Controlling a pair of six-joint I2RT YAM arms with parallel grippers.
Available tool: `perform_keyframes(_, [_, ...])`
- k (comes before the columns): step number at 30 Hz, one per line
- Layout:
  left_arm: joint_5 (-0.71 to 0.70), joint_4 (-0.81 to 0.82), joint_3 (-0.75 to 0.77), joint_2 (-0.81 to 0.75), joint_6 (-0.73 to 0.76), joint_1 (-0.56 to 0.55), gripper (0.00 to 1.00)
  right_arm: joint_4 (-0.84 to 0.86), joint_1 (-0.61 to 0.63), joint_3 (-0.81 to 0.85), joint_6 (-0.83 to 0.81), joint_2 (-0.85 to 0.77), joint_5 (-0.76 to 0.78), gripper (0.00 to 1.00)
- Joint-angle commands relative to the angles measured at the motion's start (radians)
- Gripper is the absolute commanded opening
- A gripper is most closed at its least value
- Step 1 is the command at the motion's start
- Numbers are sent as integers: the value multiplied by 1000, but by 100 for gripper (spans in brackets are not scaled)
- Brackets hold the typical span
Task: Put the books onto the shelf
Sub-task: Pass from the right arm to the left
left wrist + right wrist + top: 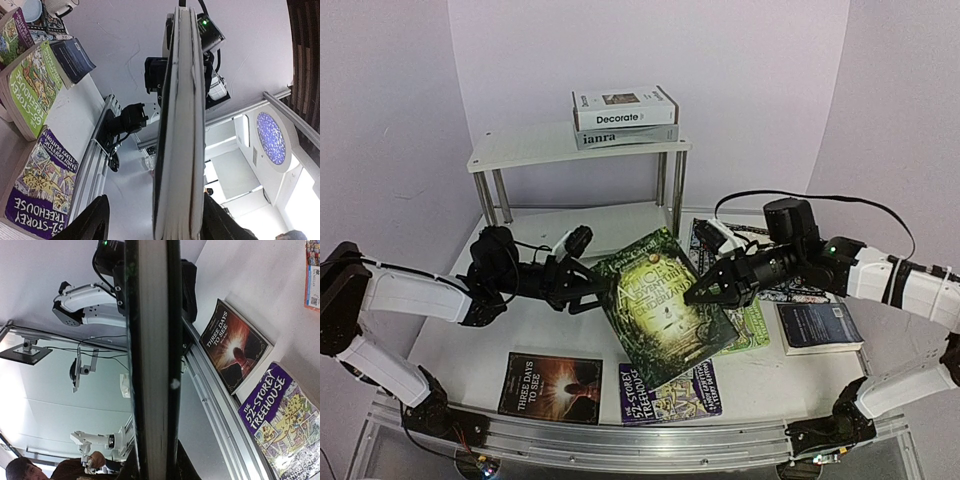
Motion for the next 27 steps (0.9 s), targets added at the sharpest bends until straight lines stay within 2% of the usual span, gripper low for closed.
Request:
perform_keyframes(1, [153,28,19,-11,22,26,62,-178,61,106,-171,45,-126,0])
perform_keyframes(8, [253,6,33,-31,25,47,57,-228,94,139,-255,114,-167,0])
perform_keyframes(14, [264,-12,-9,-45,28,47,52,-260,95,188,-293,187,-212,0])
perform_keyframes(20, [257,-24,-41,-31,38,45,54,-274,94,247,-322,264,-247,0])
perform_keyframes(22, [258,-28,-45,-27,43,44,46,-279,94,271,-328,292,-250,0])
perform_keyframes(25, [258,-32,-44,-28,47,43,18,-283,94,306,-330,338,-242,2])
perform_keyframes(27, [256,-37,-46,-27,51,42,2,-288,94,332,-330,369,-224,22])
